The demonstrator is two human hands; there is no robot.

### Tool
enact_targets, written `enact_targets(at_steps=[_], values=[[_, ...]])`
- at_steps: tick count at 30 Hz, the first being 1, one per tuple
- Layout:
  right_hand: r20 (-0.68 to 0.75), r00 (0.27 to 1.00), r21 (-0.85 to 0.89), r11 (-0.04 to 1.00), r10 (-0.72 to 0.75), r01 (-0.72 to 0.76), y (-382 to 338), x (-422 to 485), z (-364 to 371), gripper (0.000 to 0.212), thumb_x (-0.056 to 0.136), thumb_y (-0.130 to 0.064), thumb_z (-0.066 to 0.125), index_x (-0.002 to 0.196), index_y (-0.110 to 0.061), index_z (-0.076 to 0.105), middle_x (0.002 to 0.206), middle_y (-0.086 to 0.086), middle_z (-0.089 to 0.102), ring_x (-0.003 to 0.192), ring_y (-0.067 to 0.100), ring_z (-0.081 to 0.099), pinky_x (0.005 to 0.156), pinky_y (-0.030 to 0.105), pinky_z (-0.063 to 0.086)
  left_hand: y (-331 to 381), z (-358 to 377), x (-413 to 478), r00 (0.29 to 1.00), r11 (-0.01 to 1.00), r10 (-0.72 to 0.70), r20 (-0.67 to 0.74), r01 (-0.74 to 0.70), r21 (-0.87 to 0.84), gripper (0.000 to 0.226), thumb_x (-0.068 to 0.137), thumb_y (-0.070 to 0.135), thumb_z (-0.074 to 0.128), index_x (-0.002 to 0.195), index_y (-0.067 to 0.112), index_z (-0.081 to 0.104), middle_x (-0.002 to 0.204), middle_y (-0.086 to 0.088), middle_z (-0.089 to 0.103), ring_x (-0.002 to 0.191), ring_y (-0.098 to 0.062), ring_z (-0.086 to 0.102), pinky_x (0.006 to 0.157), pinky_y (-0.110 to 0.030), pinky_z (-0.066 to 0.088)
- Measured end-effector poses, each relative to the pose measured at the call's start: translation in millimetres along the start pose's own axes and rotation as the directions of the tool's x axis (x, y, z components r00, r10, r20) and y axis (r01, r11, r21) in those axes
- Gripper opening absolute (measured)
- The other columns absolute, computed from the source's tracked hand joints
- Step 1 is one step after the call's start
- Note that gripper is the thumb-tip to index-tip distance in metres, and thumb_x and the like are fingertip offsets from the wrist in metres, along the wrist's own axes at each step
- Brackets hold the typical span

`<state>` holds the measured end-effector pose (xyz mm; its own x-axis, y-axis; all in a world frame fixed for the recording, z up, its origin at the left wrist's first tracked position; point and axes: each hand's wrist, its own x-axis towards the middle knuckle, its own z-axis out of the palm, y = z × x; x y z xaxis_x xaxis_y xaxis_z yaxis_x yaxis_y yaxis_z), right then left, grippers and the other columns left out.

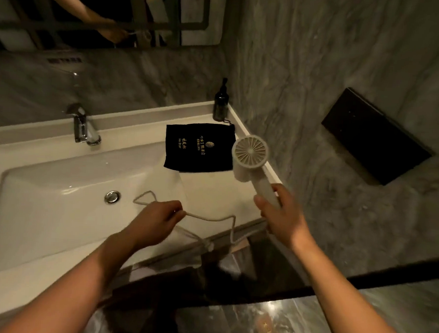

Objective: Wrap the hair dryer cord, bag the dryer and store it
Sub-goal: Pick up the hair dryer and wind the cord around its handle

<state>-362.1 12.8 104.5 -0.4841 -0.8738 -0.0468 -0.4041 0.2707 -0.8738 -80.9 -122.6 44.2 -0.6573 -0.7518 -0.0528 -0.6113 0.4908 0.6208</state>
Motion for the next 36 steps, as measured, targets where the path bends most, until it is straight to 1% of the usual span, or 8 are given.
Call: enact_targets(at_steps=[8,14,18,22,27,30,33,36], values=[[0.067,0.956,0.119,0.953,-0.287,0.278,-54,-33,-78,0.007,0.101,-0.029,0.064,0.1,-0.036,0.062,0.075,0.005,0.065,0.045,0.01,0.058,0.042,0.024,0.05,66,-34,-120,0.954,0.972,-0.191,-0.231,0.151,-0.18,0.024,0.098,0.026,0.056,0.078,0.02,0.068,0.057,0.007,0.06,0.05,-0.003,0.05,0.047,-0.017,0.035],[0.217,0.896,0.405,0.87,-0.389,0.28,-92,-42,-77,0.017,0.096,-0.029,0.06,0.109,-0.019,0.066,0.073,0.006,0.061,0.046,0.018,0.053,0.04,0.028,0.046,52,-7,-194,0.951,0.873,-0.207,0.228,0.285,-0.396,0.027,0.102,0.022,0.052,0.075,0.017,0.056,0.061,0.006,0.047,0.057,-0.01,0.041,0.055,-0.026,0.034],[0.318,0.821,0.587,0.778,-0.474,0.223,-109,-50,-47,0.016,0.103,-0.03,0.057,0.11,-0.019,0.067,0.074,0.012,0.061,0.042,0.021,0.049,0.038,0.028,0.041,44,25,-211,0.88,0.849,-0.321,0.352,0.431,-0.304,0.055,0.088,0.067,0.048,0.073,0.017,0.063,0.065,0.0,0.061,0.062,-0.014,0.057,0.071,-0.033,0.045],[0.392,0.779,0.7,0.708,-0.489,0.092,-128,-62,-9,0.032,0.1,-0.038,0.059,0.114,-0.011,0.066,0.072,0.015,0.061,0.04,0.022,0.047,0.04,0.027,0.041,46,46,-205,0.779,0.683,-0.41,0.474,0.606,-0.407,0.065,0.092,0.071,0.03,0.114,0.023,0.069,0.126,-0.001,0.069,0.116,-0.015,0.062,0.105,-0.031,0.044],[0.483,0.756,0.736,0.673,-0.443,-0.076,-139,-77,39,0.037,0.102,-0.039,0.057,0.122,-0.009,0.065,0.069,0.012,0.058,0.042,0.02,0.048,0.039,0.026,0.041,84,40,-174,0.926,0.402,-0.137,0.35,0.375,-0.835,0.061,0.102,0.058,0.015,0.145,0.029,0.047,0.151,0.004,0.05,0.142,-0.013,0.042,0.118,-0.043,0.03],[0.483,0.785,0.708,0.701,-0.387,-0.09,-134,-81,58,0.037,0.105,-0.034,0.054,0.125,-0.003,0.059,0.067,0.008,0.057,0.045,0.019,0.047,0.04,0.027,0.042,87,28,-167,0.941,0.368,-0.029,0.337,0.324,-0.872,0.06,0.103,0.054,0.03,0.129,0.008,0.059,0.121,-0.018,0.065,0.107,-0.028,0.065,0.093,-0.038,0.052],[0.507,0.803,0.638,0.763,-0.314,-0.105,-122,-73,58,0.032,0.103,-0.038,0.055,0.12,-0.011,0.058,0.068,0.007,0.056,0.048,0.02,0.048,0.041,0.029,0.043,75,18,-176,0.959,0.635,-0.105,0.263,0.269,-0.724,0.032,0.099,0.045,0.05,0.088,0.023,0.071,0.075,0.002,0.065,0.066,-0.014,0.057,0.061,-0.026,0.047],[0.553,0.811,0.499,0.856,-0.193,-0.137,-104,-65,51,0.028,0.098,-0.05,0.057,0.115,-0.03,0.065,0.071,0.006,0.056,0.047,0.017,0.048,0.04,0.025,0.035,59,7,-186,0.984,0.875,-0.131,0.117,0.17,-0.454,0.035,0.101,0.041,0.049,0.071,0.028,0.06,0.066,0.007,0.055,0.062,-0.008,0.049,0.063,-0.029,0.043]])
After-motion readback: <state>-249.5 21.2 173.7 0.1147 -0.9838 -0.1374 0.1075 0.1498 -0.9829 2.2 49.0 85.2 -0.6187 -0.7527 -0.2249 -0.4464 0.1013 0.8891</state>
